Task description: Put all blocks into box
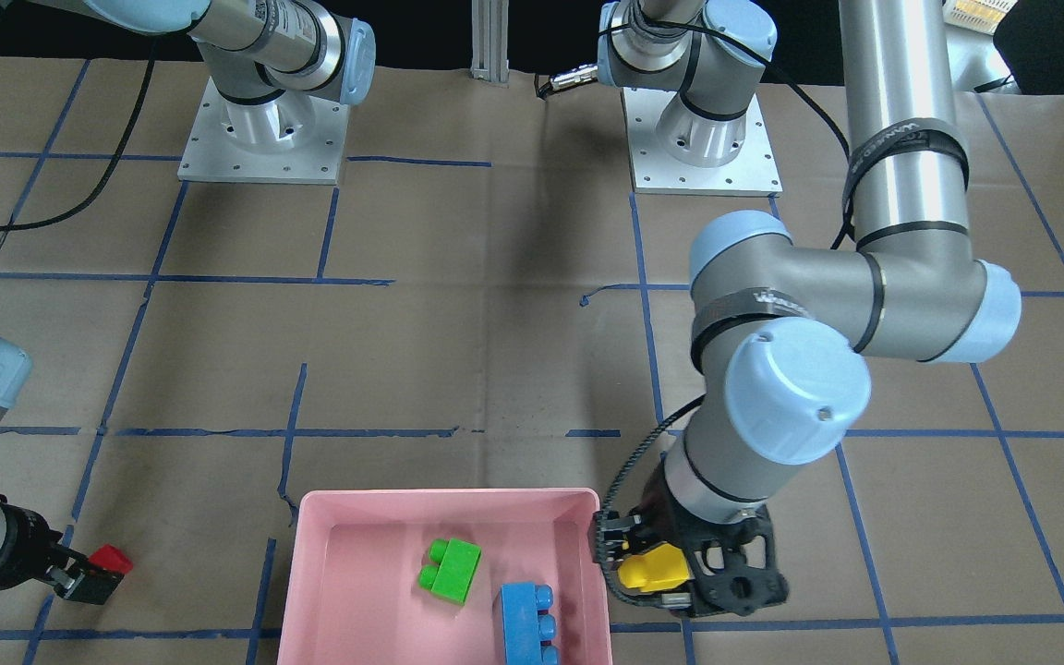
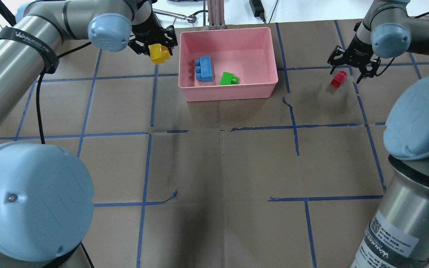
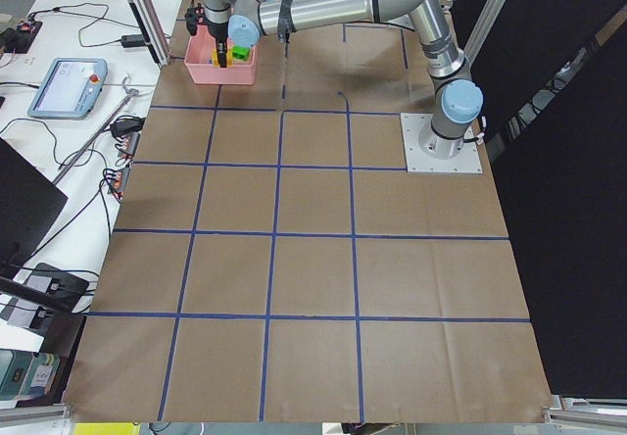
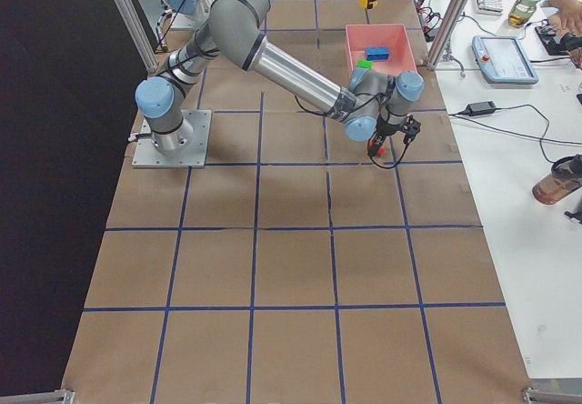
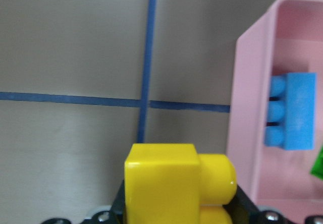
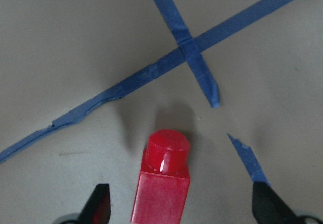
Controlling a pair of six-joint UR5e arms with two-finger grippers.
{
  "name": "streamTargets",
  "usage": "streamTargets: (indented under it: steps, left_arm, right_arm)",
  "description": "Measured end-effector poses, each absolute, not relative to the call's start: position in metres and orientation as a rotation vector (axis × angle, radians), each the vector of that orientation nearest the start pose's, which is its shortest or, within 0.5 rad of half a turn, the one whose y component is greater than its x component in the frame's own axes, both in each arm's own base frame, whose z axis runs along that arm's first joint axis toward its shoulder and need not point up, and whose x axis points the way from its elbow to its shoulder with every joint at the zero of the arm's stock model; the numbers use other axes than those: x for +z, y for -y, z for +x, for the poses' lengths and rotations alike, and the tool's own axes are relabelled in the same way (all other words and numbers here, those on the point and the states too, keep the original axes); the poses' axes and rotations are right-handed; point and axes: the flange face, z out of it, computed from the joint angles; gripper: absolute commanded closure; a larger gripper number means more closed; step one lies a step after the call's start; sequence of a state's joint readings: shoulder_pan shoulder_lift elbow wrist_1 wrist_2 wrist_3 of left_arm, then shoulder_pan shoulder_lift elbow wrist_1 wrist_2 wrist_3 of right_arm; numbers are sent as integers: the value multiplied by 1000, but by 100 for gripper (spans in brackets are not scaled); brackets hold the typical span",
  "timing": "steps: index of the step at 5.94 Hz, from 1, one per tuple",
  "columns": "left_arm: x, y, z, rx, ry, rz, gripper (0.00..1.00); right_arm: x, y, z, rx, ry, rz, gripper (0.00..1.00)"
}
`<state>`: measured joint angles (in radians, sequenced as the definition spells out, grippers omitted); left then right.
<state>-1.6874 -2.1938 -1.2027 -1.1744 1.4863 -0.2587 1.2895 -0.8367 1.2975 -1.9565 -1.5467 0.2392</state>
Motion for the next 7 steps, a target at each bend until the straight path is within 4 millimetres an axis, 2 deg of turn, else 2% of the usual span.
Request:
streamTargets:
  steps: [1,2,3,4,5,6,7]
  left_arm:
    - [311,711,-276,-181,-3238,-166,28]
    - [299,708,-304,-194,-3221,-105,23]
    - [299,709,-311,-234,-3202,-69,21]
    - [309,708,-310,-251,-3194,-46,20]
    - [324,700,-304,-218,-3186,-14,20]
    - [344,683,-286,-141,-3157,60,9]
    - [371,660,-260,-76,-3125,119,6]
  right_arm:
    - [192,739,-73,106,-3000,827,20]
    - [189,740,-73,92,-2994,840,32]
    - [190,741,-73,85,-2988,844,43]
    - [191,742,-72,81,-2985,843,57]
    - [193,742,-72,76,-2984,841,66]
    - [197,744,-72,65,-2982,839,66]
    - [210,746,-71,34,-2984,835,66]
